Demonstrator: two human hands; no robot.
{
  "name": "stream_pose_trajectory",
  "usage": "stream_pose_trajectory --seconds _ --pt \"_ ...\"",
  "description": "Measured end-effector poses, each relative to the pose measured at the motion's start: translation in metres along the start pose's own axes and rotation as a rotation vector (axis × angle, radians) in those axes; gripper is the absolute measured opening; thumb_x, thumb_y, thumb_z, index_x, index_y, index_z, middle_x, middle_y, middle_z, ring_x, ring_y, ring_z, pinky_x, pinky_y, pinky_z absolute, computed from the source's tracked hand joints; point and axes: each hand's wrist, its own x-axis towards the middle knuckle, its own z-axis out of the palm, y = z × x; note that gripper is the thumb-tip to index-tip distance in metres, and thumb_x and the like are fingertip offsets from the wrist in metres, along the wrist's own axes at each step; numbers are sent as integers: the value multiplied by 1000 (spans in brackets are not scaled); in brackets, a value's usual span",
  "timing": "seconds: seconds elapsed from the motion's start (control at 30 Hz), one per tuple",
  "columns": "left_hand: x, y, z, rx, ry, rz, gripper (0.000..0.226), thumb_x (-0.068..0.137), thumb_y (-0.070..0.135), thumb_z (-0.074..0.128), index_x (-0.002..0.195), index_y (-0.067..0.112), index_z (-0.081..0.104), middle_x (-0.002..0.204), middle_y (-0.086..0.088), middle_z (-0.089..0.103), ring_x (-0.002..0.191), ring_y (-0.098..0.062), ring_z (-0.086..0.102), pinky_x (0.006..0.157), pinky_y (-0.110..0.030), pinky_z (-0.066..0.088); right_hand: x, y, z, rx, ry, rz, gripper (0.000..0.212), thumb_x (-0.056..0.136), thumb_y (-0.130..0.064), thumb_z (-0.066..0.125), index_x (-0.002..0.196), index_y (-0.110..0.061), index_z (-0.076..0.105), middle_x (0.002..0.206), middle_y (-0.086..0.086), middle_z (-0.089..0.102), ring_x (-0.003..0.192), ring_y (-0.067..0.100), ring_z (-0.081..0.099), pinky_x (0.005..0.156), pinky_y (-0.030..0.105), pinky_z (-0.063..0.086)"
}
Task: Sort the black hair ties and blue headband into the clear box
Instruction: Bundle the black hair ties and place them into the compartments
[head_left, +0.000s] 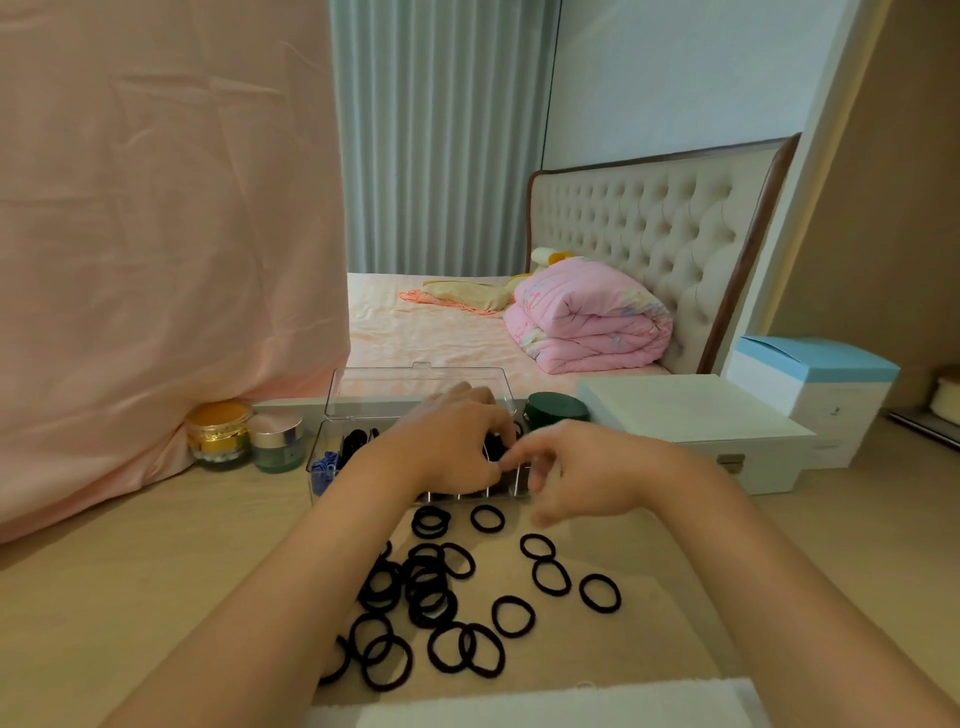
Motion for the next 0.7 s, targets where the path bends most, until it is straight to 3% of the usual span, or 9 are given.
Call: stream_pose_trajectory --seconds 0.07,0.17,0.23,0.3,0.4,0.47,0.57,0.7 --pt "-6 8 -2 -7 -47 -15 25 85 33 60 109 32 64 112 9 54 108 -13 45 91 -32 44 -9 -1 3 -74 -107 108 59 80 -28 83 133 -37 58 117 -7 59 94 9 62 73 24 56" --pt "-19 15 -1 -34 -126 -38 13 86 31 57 98 31 64 99 12 61 91 -13 58 79 -30 52 -14 -3 9 -92 -204 211 67 79 -22 85 136 -38 54 116 -2 58 89 15 63 66 30 61" --pt "-30 16 2 -14 -161 -45 16 89 36 57 101 32 66 101 14 62 91 -11 61 83 -34 55 -13 -5 14 -98 -256 252 70 78 -17 86 137 -36 54 107 1 61 89 20 68 73 38 64" --pt "-41 17 2 21 -197 -57 34 90 51 57 117 33 65 117 15 59 107 -10 58 94 -36 52 -11 -9 20 -118 -293 268 71 77 -13 85 137 -34 52 106 7 67 91 26 72 77 45 64" --pt "-59 22 2 -41 -374 -116 78 85 71 56 151 33 39 149 13 36 137 -12 37 111 -38 38 -6 -15 31 -145 -241 242 61 84 -10 78 135 -31 53 111 9 65 81 24 71 80 40 63" --pt "-68 23 8 -47 -437 -138 91 81 76 57 155 34 28 153 12 28 141 -13 30 114 -41 36 0 -18 40 -139 -187 189 56 87 -10 74 135 -30 54 114 6 62 74 19 68 75 34 63" --pt "-78 14 17 21 -388 -124 82 83 68 62 151 33 35 148 11 34 136 -12 35 108 -38 42 6 -24 49 -86 -129 67 49 90 -6 69 132 -29 58 109 1 62 73 14 66 64 27 57" --pt "-90 0 11 -76 -305 -147 63 85 61 65 141 35 51 135 15 44 125 -9 45 104 -33 45 3 -29 42 4 -5 -106 37 94 -8 61 122 -33 66 107 -8 62 87 8 62 76 25 54"
